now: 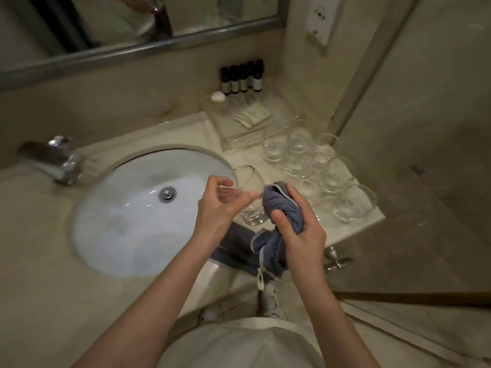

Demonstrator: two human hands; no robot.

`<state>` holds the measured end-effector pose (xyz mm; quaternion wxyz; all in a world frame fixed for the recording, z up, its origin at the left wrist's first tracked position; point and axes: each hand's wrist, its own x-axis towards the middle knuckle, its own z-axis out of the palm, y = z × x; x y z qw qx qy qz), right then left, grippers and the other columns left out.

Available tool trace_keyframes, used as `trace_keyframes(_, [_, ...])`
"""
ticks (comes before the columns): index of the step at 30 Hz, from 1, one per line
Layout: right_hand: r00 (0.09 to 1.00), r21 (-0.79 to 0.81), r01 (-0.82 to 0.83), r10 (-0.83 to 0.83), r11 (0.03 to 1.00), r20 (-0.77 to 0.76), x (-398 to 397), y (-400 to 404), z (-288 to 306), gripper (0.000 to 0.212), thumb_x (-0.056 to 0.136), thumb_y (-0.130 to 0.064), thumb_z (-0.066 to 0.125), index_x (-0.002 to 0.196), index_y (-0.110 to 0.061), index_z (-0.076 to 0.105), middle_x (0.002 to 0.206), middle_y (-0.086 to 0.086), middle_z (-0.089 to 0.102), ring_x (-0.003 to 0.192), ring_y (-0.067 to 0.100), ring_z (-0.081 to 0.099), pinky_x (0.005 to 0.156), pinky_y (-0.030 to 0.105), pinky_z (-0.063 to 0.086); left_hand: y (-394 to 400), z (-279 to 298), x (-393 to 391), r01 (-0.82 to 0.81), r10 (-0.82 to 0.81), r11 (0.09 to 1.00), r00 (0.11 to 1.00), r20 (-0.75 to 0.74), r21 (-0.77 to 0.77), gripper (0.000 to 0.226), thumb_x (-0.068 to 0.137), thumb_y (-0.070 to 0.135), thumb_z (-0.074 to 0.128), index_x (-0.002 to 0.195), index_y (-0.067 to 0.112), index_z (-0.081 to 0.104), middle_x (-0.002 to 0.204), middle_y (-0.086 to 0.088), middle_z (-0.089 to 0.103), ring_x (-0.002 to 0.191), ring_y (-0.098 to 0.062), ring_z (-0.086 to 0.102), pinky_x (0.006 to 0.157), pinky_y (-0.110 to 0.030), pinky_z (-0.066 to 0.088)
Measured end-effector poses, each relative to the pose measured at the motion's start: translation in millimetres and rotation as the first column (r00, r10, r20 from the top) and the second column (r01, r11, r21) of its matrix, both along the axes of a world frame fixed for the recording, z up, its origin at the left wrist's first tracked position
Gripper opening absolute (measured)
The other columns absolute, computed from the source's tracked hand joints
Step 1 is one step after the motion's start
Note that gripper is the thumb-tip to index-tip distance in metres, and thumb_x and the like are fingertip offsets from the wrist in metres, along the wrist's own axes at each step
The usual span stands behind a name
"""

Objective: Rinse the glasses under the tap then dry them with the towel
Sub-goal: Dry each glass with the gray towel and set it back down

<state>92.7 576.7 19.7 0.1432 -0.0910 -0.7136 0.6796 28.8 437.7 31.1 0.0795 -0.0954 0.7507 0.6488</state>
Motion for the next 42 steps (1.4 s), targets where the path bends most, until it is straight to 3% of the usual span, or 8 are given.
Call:
trace_keyframes(8, [0.966, 0.179, -0.203, 0.227, 0.963, -0.126, -12, -76, 12, 0.042, 0.087, -0.044, 0.057, 0.127, -0.044, 0.047, 0.130, -0.026, 0.051, 0.122, -0.008, 0.050, 0.100, 0.009, 0.036, -79, 14, 28, -0.183, 0.182, 0.977, 0.983, 0.018, 0.105, 0.070, 0.047, 0.054, 0.073, 0.102, 0.014, 0.056, 0.086, -0.004, 0.070, 0.069, -0.012, 0.070, 0.079, -0.037, 0.053])
trace_keyframes(16, [0.936, 0.024, -0.349, 0.350, 0.937, -0.033, -18, -122, 29, 0.033, 0.085, -0.053, 0.058, 0.117, -0.054, 0.051, 0.109, -0.042, 0.059, 0.109, -0.012, 0.057, 0.089, 0.006, 0.041, -120, 25, 57, -0.262, 0.267, 0.940, 0.964, 0.003, 0.217, 0.067, 0.046, 0.051, 0.066, 0.098, 0.009, 0.058, 0.088, -0.012, 0.067, 0.062, -0.008, 0.067, 0.056, -0.016, 0.049])
trace_keyframes(21, [0.936, -0.112, -0.350, 0.352, 0.930, 0.003, -19, -147, 33, 0.032, 0.086, -0.052, 0.051, 0.117, -0.049, 0.052, 0.107, -0.036, 0.063, 0.107, -0.007, 0.060, 0.092, 0.020, 0.046, -143, 32, 59, -0.213, 0.232, 0.949, 0.971, -0.057, 0.233, 0.063, 0.050, 0.051, 0.066, 0.101, 0.013, 0.062, 0.096, -0.009, 0.067, 0.066, -0.007, 0.067, 0.062, -0.014, 0.050])
trace_keyframes(25, [0.938, -0.095, -0.347, 0.344, 0.933, -0.042, -21, -164, 42, 0.031, 0.087, -0.045, 0.050, 0.118, -0.046, 0.051, 0.110, -0.037, 0.061, 0.109, -0.011, 0.057, 0.092, 0.012, 0.043, -154, 33, 57, -0.325, 0.344, 0.909, 0.939, -0.028, 0.261, 0.049, 0.068, 0.045, 0.070, 0.112, 0.026, 0.057, 0.091, 0.003, 0.065, 0.068, -0.009, 0.068, 0.062, -0.016, 0.051])
trace_keyframes(29, [0.933, -0.033, -0.359, 0.357, 0.933, -0.050, -22, -182, 41, 0.028, 0.092, -0.045, 0.054, 0.119, -0.050, 0.049, 0.117, -0.032, 0.059, 0.111, -0.011, 0.056, 0.090, 0.008, 0.041, -153, 31, 58, -0.442, 0.467, 0.843, 0.884, -0.007, 0.307, 0.071, 0.063, 0.051, 0.077, 0.122, 0.027, 0.044, 0.107, 0.008, 0.064, 0.093, -0.021, 0.070, 0.085, -0.030, 0.056])
trace_keyframes(32, [0.928, -0.016, -0.371, 0.370, 0.928, -0.049, -19, -196, 39, 0.028, 0.092, -0.046, 0.053, 0.119, -0.052, 0.048, 0.119, -0.029, 0.059, 0.112, -0.008, 0.056, 0.091, 0.008, 0.042, -159, 36, 56, -0.466, 0.496, 0.833, 0.868, -0.029, 0.299, 0.082, 0.043, 0.056, 0.076, 0.115, 0.032, 0.047, 0.113, 0.003, 0.063, 0.091, -0.013, 0.069, 0.076, -0.021, 0.053])
trace_keyframes(38, [0.925, -0.204, -0.353, 0.374, 0.913, 0.069, -25, -213, 34, 0.048, 0.085, -0.053, 0.044, 0.124, -0.029, 0.054, 0.120, -0.004, 0.064, 0.111, 0.007, 0.061, 0.088, 0.015, 0.049, -184, 39, 54, -0.360, 0.406, 0.875, 0.910, -0.084, 0.325, 0.068, 0.047, 0.049, 0.075, 0.107, 0.023, 0.060, 0.102, -0.003, 0.069, 0.083, -0.015, 0.070, 0.068, -0.021, 0.053])
trace_keyframes(42, [0.934, -0.181, -0.334, 0.350, 0.925, 0.065, -20, -224, 34, 0.033, 0.094, -0.043, 0.044, 0.124, -0.036, 0.052, 0.123, -0.014, 0.061, 0.112, -0.003, 0.058, 0.090, 0.010, 0.045, -198, 38, 54, -0.382, 0.408, 0.893, 0.910, -0.073, 0.236, 0.064, 0.047, 0.060, 0.070, 0.101, 0.027, 0.064, 0.107, -0.008, 0.061, 0.081, 0.001, 0.063, 0.072, -0.014, 0.047])
